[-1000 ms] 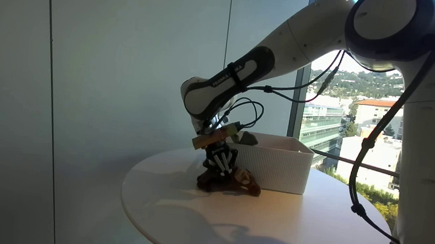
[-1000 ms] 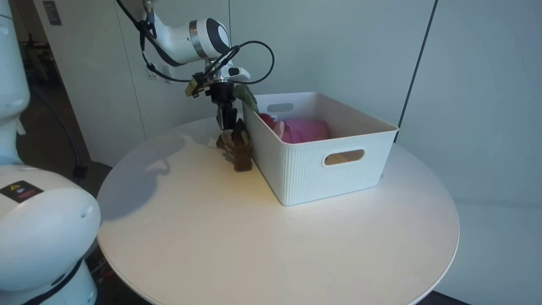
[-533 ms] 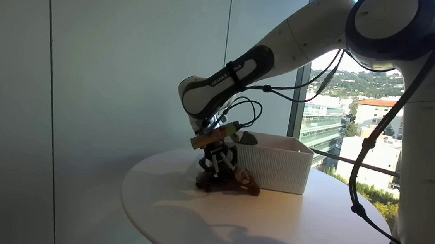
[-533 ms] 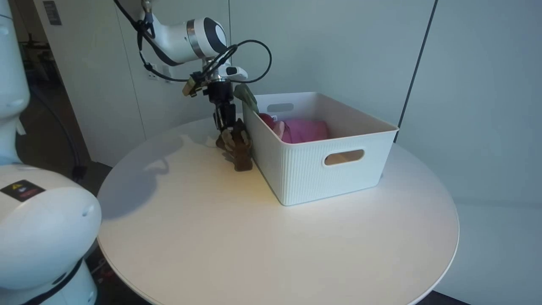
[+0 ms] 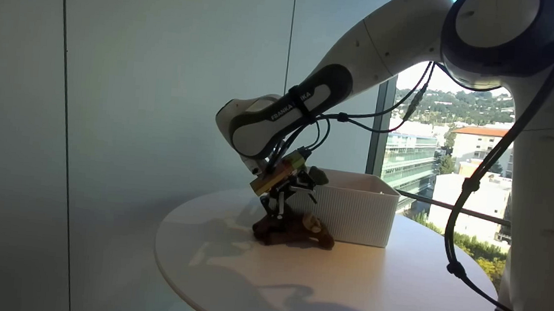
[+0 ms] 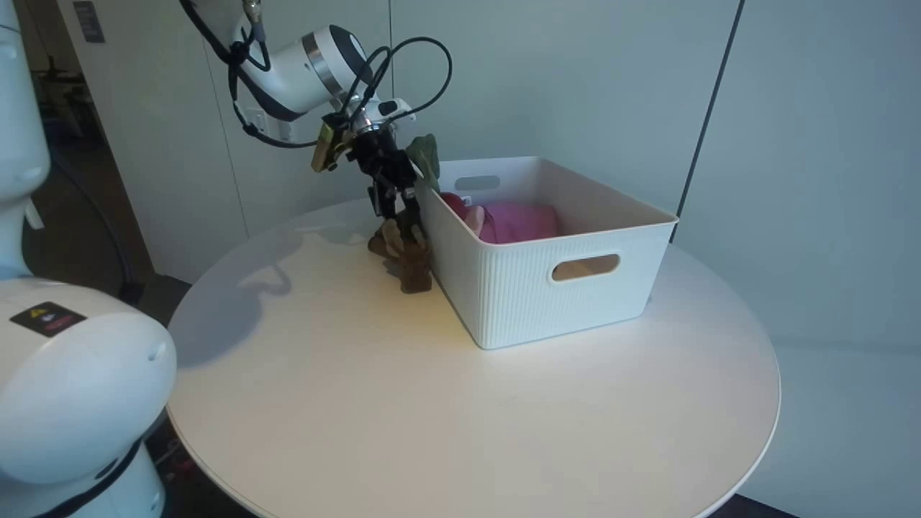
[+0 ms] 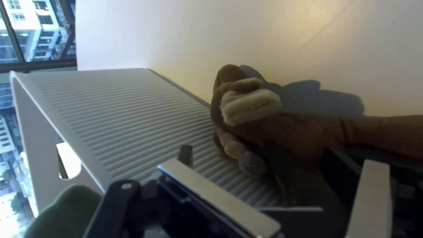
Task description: Place all objects on the table and place them in the storage box on the table
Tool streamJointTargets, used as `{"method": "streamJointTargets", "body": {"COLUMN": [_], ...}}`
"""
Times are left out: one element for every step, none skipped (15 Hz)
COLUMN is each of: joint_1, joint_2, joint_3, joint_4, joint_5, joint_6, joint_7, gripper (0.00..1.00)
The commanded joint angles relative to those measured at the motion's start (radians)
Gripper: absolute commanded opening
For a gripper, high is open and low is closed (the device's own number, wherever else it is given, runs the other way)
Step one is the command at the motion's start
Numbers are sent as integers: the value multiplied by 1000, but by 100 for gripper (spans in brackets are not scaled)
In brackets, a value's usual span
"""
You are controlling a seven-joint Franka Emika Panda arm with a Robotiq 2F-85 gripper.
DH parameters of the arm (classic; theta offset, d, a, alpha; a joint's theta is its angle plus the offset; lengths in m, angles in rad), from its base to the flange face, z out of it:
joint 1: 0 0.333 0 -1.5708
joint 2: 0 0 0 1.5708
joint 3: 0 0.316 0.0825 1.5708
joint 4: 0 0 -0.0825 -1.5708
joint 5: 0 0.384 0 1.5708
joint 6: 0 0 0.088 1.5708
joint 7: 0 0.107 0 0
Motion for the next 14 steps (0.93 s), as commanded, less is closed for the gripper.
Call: {"method": "streamJointTargets", "body": {"joint_1": [-29,-33,-38,-45,-52,-60,-67,-74,-79,-84,-89,-93,-97,-100], "joint_2": [-34,-38,-43,-51,-58,-68,-77,-85,-92,-101,-111,-117,-125,-132], "joint_3": [-2,-4,-6,-10,-15,-20,-23,-27,-29,-31,-31,-32,-32,-31], "joint_4": [-33,-39,-49,-62,-75,-87,-102,-117,-130,-147,-164,-181,-199,-217], "joint_5": [66,87,103,118,134,161,194,221,252,282,319,356,398,449], "joint_6": [190,243,300,358,419,472,525,581,633,687,739,793,845,893], "joint_7": [-70,-78,-92,-107,-127,-144,-162,-186,-210,-240,-270,-306,-350,-399], "gripper": [100,100,100,99,100,100,100,100,100,75,73,66,56,49]}}
